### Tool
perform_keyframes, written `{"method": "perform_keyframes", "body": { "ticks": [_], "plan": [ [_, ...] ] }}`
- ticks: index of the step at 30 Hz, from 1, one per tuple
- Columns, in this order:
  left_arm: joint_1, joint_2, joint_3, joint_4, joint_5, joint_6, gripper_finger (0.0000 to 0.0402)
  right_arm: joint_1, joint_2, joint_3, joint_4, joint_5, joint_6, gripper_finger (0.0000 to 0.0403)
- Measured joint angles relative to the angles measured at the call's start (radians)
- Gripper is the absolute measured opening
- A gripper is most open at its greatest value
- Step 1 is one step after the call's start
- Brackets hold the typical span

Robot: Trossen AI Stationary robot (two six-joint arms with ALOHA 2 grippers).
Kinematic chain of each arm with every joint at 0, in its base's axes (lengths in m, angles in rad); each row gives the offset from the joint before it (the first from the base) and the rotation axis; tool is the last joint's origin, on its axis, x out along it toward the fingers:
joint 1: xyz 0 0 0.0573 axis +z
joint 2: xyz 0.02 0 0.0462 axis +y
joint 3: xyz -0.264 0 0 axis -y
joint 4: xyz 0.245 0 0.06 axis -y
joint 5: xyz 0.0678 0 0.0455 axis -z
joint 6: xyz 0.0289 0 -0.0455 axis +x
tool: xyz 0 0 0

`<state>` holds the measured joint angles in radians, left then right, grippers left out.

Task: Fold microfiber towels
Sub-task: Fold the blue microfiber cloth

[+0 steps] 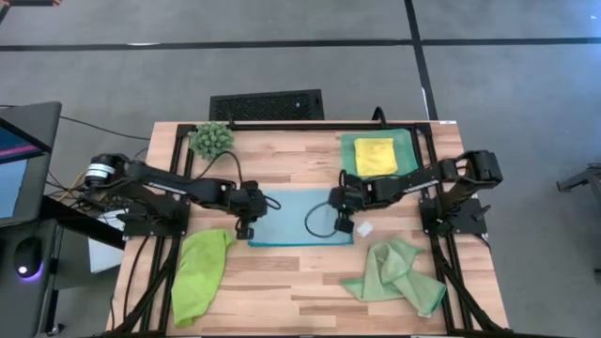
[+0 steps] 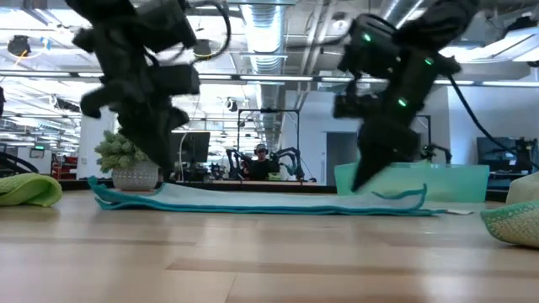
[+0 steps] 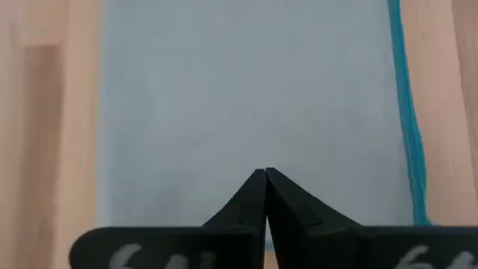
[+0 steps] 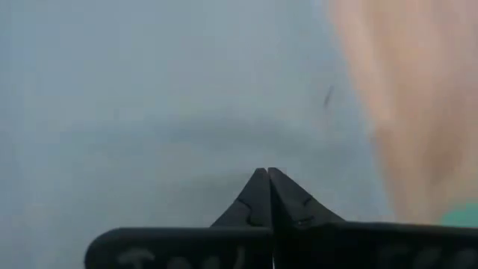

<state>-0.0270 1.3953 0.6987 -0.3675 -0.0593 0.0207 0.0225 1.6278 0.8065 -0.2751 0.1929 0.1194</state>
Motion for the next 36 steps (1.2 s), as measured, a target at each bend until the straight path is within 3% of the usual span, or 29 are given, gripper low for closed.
{"method": "perform_keyframes", "body": {
  "ticks": [6, 8, 11, 15, 22, 26, 33, 36],
  "plan": [
    [0.014, -0.102, -0.002, 0.055, -0.120, 0.049, 0.0000, -0.026, -0.022, 0.098, -0.070, -0.011, -0.093, 0.0011],
    [0.051, -0.097, -0.027, 0.110, -0.108, 0.079, 0.0000, -0.023, -0.023, 0.114, -0.088, -0.011, -0.071, 0.0010],
    [0.113, -0.041, -0.055, 0.180, -0.016, 0.118, 0.0000, -0.002, -0.021, 0.105, -0.118, -0.012, 0.016, 0.0004],
    [0.166, 0.070, -0.067, 0.215, 0.017, 0.150, 0.0000, 0.061, -0.008, 0.080, -0.170, 0.004, 0.185, 0.0004],
    [0.180, 0.204, -0.060, 0.246, 0.021, 0.176, 0.0000, 0.148, 0.043, 0.004, 0.012, 0.074, 0.316, 0.0006],
    [0.168, 0.184, -0.049, 0.158, 0.020, 0.102, 0.0000, 0.119, 0.096, 0.003, 0.140, 0.074, 0.291, 0.0005],
    [0.101, 0.095, 0.009, -0.175, 0.091, -0.112, 0.0000, 0.022, 0.177, 0.005, 0.308, 0.067, 0.239, 0.0005],
    [0.042, 0.026, 0.051, -0.175, 0.094, -0.108, 0.0000, -0.001, 0.179, 0.004, 0.333, 0.042, 0.245, 0.0005]
  ]
}}
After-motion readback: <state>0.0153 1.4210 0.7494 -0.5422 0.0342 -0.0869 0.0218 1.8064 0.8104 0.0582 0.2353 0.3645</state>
